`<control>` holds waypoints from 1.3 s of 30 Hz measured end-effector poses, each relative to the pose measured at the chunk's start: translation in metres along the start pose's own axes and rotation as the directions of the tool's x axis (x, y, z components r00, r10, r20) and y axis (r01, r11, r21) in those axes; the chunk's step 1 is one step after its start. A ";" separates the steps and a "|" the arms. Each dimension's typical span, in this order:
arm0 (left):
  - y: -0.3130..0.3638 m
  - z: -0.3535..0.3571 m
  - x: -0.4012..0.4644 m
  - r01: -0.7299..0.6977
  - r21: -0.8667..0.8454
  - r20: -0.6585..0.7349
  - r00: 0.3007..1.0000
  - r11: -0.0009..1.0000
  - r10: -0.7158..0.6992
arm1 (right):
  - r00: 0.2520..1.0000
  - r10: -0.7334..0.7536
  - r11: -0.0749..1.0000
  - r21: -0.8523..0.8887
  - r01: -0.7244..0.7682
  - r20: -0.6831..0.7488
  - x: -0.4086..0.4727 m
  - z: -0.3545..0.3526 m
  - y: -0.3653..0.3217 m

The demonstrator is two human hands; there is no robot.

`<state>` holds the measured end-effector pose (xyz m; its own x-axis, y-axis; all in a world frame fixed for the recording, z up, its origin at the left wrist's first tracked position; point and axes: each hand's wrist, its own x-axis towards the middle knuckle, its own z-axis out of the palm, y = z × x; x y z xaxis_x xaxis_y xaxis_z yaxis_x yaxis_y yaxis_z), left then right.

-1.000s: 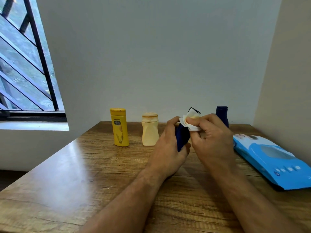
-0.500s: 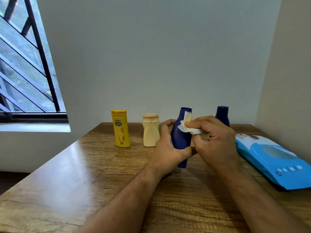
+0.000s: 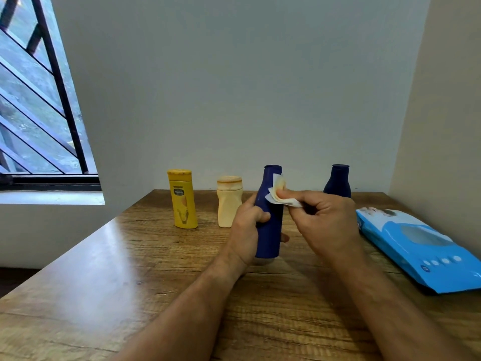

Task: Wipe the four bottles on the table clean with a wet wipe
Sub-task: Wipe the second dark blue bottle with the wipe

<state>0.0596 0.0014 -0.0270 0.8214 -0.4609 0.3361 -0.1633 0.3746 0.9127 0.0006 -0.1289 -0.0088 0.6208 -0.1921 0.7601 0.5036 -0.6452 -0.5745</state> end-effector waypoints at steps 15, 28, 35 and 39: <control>0.006 -0.003 0.005 -0.020 -0.113 -0.117 0.993 0.993 0.007 | 0.994 0.077 0.996 -0.031 -0.079 -0.081 0.005 -0.004 0.006; 0.002 -0.009 0.012 -0.048 0.005 -0.262 0.964 0.999 0.048 | 0.956 0.190 0.982 -0.042 -0.185 0.223 0.004 -0.011 0.007; 0.004 -0.006 0.008 -0.025 -0.027 -0.211 0.977 0.999 0.018 | 0.966 0.255 0.964 -0.086 -0.251 0.043 0.007 -0.003 0.013; 0.003 -0.004 0.005 0.006 -0.022 -0.065 0.998 1.000 -0.008 | 0.947 0.314 0.949 -0.020 -0.316 -0.063 0.010 -0.006 0.016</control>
<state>0.0653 0.0037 -0.0233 0.8563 -0.4107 0.3132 -0.1461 0.3891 0.9095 0.0114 -0.1454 -0.0084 0.7085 -0.4313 0.5586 0.2694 -0.5662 -0.7790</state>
